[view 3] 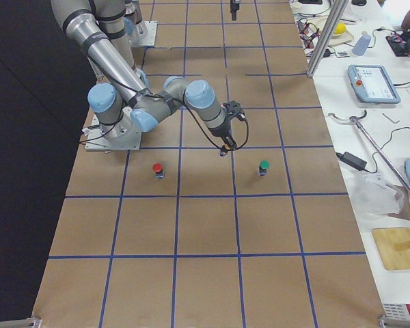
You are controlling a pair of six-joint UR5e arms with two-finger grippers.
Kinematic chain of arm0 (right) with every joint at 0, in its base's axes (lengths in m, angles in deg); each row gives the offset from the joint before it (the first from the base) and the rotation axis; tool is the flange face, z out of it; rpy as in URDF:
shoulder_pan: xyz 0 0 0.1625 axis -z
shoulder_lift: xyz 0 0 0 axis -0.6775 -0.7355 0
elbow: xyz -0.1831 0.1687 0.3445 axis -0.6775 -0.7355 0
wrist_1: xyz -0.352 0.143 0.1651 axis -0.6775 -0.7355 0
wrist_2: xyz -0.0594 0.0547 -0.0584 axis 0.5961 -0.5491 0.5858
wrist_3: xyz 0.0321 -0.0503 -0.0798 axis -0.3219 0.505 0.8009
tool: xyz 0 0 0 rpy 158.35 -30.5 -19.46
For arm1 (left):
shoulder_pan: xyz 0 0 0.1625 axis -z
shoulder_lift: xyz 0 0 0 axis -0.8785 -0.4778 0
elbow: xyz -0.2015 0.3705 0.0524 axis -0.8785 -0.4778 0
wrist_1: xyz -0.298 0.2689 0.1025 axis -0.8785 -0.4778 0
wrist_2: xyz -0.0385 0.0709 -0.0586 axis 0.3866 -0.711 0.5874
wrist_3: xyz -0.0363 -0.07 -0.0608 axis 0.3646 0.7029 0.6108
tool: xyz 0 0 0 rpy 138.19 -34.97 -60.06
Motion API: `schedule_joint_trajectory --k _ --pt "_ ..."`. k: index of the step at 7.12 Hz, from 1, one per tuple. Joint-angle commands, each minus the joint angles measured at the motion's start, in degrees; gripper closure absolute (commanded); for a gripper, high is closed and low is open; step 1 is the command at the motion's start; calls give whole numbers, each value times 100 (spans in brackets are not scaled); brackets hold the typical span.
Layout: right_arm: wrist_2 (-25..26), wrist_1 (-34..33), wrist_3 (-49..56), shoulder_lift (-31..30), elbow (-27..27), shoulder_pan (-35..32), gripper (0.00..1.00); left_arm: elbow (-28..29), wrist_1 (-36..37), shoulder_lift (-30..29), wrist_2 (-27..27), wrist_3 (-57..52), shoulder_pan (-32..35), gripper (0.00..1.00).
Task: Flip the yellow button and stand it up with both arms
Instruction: 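Carry the yellow button toward the green button with the right gripper while the left withdraws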
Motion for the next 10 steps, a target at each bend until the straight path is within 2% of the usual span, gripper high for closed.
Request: schedule_joint_trajectory --k 1,3,4,5,7,10 --pt "-606 -1182 664 278 735 339 94 -4 -293 376 -1114 14 15 0" --pt "-878 -1791 989 533 1017 663 94 3 -967 912 -2572 -82 6 0" --pt "-1088 -1828 1095 604 1123 779 93 48 -1040 984 -3363 -187 6 0" --pt "-1099 -1837 1114 605 1254 797 93 48 -1058 1046 -3510 -292 6 0" --pt "-1082 -1820 1201 605 1335 1076 92 14 -1067 1160 -4386 -941 15 0" --pt "-1073 -1750 1439 613 1378 1193 91 -92 -1059 1284 -4486 -953 -12 0"
